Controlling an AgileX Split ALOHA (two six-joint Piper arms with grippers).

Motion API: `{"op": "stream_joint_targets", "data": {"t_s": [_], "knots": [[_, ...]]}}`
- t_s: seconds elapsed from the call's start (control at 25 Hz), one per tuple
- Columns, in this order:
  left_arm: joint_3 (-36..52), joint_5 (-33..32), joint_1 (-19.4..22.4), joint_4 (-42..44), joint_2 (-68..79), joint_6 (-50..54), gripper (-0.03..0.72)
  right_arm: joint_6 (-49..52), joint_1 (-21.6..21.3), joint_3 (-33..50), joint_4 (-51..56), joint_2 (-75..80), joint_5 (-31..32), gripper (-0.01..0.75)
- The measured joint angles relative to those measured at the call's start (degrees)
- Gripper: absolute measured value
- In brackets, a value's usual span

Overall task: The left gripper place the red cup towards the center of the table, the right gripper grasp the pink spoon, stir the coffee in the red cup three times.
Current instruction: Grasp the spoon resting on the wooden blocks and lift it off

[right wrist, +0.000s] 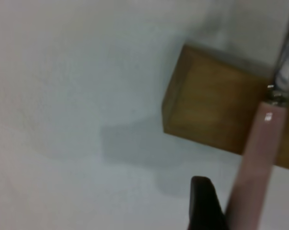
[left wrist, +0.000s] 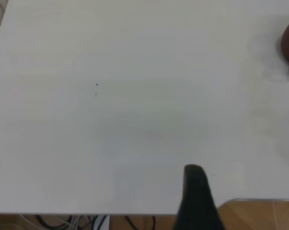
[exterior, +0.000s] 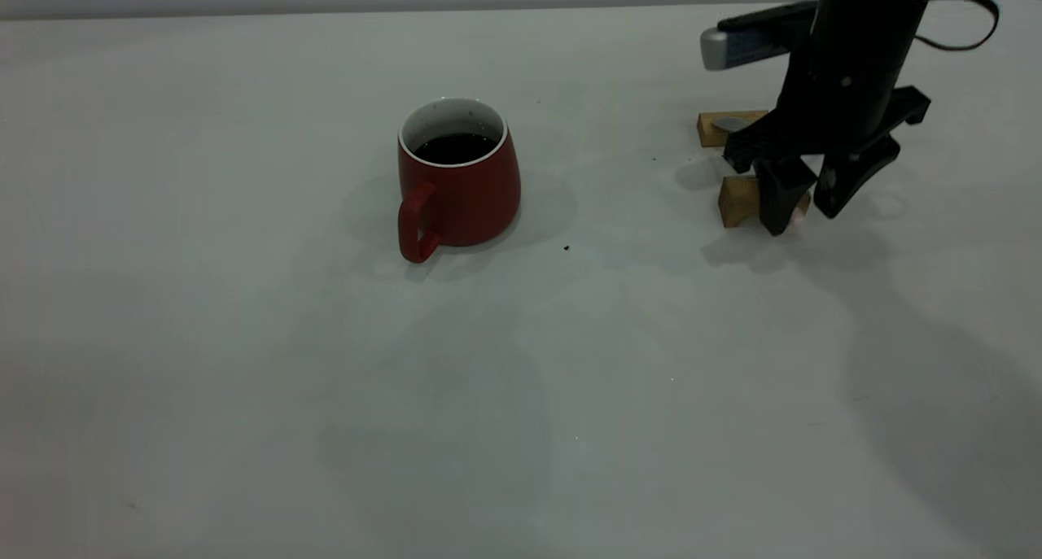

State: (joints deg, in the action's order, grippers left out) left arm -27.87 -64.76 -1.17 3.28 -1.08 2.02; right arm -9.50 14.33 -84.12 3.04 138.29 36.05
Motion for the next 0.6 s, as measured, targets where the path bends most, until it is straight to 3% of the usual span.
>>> {"op": "stream_joint_targets", "data": {"t_s": [0.16,0.36,0.6], "knots": [[0.0,0.0,0.0,0.0,0.0,0.0,0.595,0.0,0.0,0.0,0.4,0.3,-0.1,0.418],[0.0,0.0,0.0,0.0,0.0,0.0,0.595,0.1,0.0,0.0,0.4,0.3,-0.1,0.149],[0.0,0.0,0.0,0.0,0.0,0.0,0.595,1.5,0.0,0.0,0.3,-2.9,3.8,0.136]]}}
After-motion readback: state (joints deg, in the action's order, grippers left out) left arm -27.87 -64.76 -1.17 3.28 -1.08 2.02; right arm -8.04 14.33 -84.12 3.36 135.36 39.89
